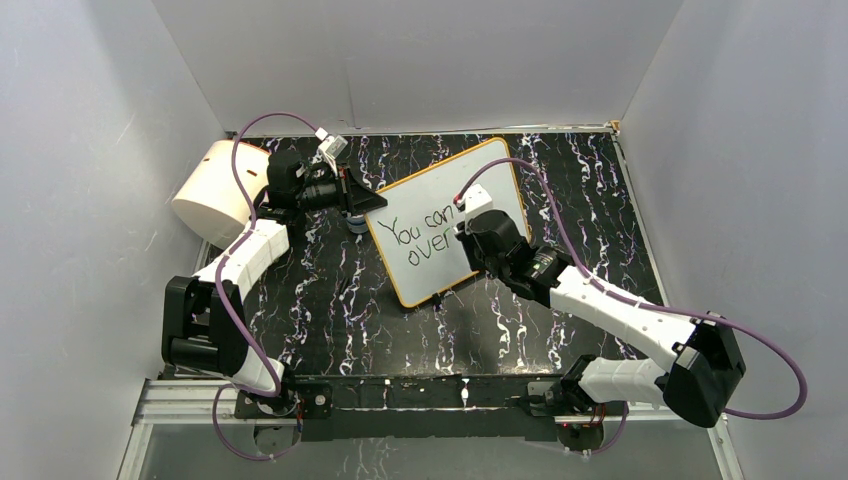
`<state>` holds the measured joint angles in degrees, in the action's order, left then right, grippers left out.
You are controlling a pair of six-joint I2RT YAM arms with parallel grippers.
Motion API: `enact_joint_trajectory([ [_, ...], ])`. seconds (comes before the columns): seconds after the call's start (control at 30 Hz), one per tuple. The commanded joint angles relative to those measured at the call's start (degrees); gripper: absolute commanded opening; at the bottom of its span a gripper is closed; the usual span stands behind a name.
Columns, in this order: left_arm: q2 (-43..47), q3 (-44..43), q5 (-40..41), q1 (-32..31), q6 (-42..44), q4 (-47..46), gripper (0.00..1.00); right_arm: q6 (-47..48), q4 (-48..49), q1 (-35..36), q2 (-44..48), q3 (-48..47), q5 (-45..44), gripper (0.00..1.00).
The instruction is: Write a sentence on the whiteboard
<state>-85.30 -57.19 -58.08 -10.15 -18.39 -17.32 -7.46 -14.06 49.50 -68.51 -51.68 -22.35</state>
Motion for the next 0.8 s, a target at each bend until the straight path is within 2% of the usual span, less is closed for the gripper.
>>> enact_joint_trajectory([
  [0.0,-1.06,1.12,-1.29,-1.98,2.83,7.2,0.0,-1.17,-0.08,-0.47,0.85,-0.01,-0.76,0.0],
  [0.77,-1.18,1.12,-1.44,-1.98,2.92,7.3,0.0,-1.25,2.16,-2.39,-2.11,-0.38,1.34,0.0],
])
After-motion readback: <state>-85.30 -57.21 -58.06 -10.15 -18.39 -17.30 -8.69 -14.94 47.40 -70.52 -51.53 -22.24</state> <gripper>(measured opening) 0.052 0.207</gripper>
